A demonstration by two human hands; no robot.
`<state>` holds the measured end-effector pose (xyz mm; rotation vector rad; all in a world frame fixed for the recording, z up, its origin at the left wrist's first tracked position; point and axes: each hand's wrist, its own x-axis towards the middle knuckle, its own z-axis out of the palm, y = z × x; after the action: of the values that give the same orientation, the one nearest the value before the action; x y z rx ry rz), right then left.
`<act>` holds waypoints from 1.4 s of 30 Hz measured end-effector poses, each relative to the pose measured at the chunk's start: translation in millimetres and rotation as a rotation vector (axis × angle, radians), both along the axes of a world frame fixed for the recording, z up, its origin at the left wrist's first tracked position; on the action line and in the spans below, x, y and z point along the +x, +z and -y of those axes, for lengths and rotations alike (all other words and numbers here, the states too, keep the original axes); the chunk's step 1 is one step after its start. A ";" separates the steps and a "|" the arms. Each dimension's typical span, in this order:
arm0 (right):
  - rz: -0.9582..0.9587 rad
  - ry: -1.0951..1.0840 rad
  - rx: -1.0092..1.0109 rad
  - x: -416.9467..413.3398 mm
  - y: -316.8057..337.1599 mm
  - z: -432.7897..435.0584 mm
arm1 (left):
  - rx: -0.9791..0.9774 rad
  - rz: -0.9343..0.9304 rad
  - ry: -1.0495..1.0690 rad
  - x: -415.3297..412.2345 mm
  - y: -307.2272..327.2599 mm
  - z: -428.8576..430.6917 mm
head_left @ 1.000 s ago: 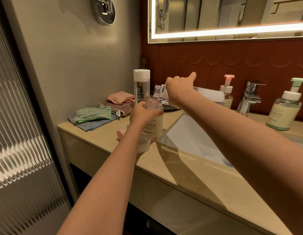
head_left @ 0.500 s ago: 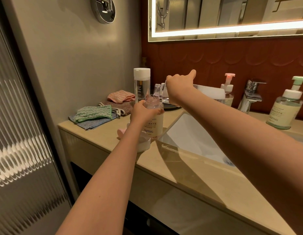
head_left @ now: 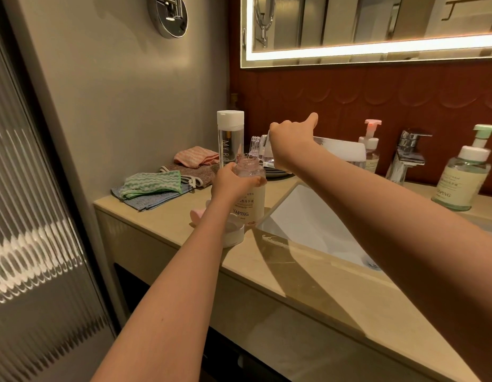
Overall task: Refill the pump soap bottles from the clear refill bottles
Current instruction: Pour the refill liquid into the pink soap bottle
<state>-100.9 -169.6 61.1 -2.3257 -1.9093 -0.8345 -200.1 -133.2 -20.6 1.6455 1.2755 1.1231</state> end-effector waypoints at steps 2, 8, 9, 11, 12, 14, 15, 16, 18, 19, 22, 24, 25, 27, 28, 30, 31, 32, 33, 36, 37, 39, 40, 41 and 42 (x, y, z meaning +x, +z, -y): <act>0.000 0.000 0.000 0.4 -0.1 -0.8 | 0.000 -0.001 0.002 0.0 0.0 0.4; -0.004 -0.002 -0.003 0.3 -0.1 -0.6 | 0.000 0.003 -0.004 -0.3 0.3 1.0; -0.008 0.001 -0.002 0.3 0.0 -0.4 | -0.003 0.003 -0.005 -0.3 0.4 1.0; -0.010 0.004 -0.003 0.4 0.3 0.0 | -0.002 0.004 -0.004 -0.7 0.3 0.9; -0.008 0.004 -0.004 0.3 0.4 0.2 | -0.002 0.006 -0.003 -0.8 0.3 0.8; -0.002 0.002 -0.004 0.4 0.4 0.4 | -0.005 0.007 -0.002 -0.7 0.0 0.5; -0.001 0.002 -0.004 0.3 0.4 0.4 | -0.005 0.006 -0.002 -0.6 0.0 0.6; -0.001 0.002 -0.005 0.3 0.6 0.3 | -0.005 0.005 -0.002 -0.4 0.0 0.6; -0.001 0.002 -0.005 0.4 0.7 0.1 | -0.005 0.003 -0.003 -0.3 0.2 0.7; 0.000 0.003 -0.005 0.5 0.9 0.1 | -0.006 0.004 -0.003 -0.3 0.4 0.6; 0.004 0.008 -0.003 0.8 0.7 0.3 | -0.014 0.003 0.000 0.0 0.5 -0.1; 0.002 0.010 -0.003 0.8 0.4 0.3 | -0.017 0.001 0.000 -0.1 0.2 -1.1; 0.000 0.010 -0.003 0.8 0.1 0.1 | -0.017 0.000 -0.001 0.0 -0.1 -1.5; -0.002 0.012 0.000 0.8 -0.2 -0.7 | -0.016 -0.002 0.002 0.1 -0.6 -2.7; -0.002 0.012 0.000 0.8 -0.3 -1.2 | -0.019 -0.003 0.006 0.1 -0.7 -3.2; 0.000 0.010 -0.002 1.0 -0.2 -1.9 | -0.024 -0.005 0.009 0.2 -0.6 -3.6; 0.000 0.010 -0.003 1.1 0.0 -2.2 | -0.025 -0.004 0.010 0.3 -0.6 -4.0; -0.001 0.009 -0.004 1.2 -0.1 -2.5 | -0.025 -0.004 0.009 0.2 -0.7 -4.2; -0.002 0.008 -0.005 1.2 -0.2 -2.6 | -0.024 -0.004 0.009 0.2 -0.6 -3.9; -0.007 0.006 -0.004 0.7 -0.5 -2.6 | -0.025 -0.005 0.010 0.2 -0.6 -3.8; -0.004 0.006 -0.005 0.5 -0.3 -2.2 | -0.026 -0.004 0.008 0.2 -0.7 -4.1; 0.008 0.003 -0.008 -0.1 0.4 -0.9 | -0.017 -0.002 0.006 0.4 -1.0 -3.7; 0.013 0.001 -0.009 -0.5 0.7 -0.3 | -0.011 0.000 0.003 0.3 -1.0 -3.5; 0.017 0.000 -0.010 -0.6 0.9 -0.1 | -0.009 0.001 0.000 0.1 -0.9 -3.2; 0.019 0.000 -0.011 -0.6 0.9 0.0 | -0.008 0.002 -0.002 -0.1 -1.0 -3.1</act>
<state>-101.5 -169.6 61.9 -2.3328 -1.9251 -0.8511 -200.2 -130.1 -21.6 1.6392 1.2749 1.1174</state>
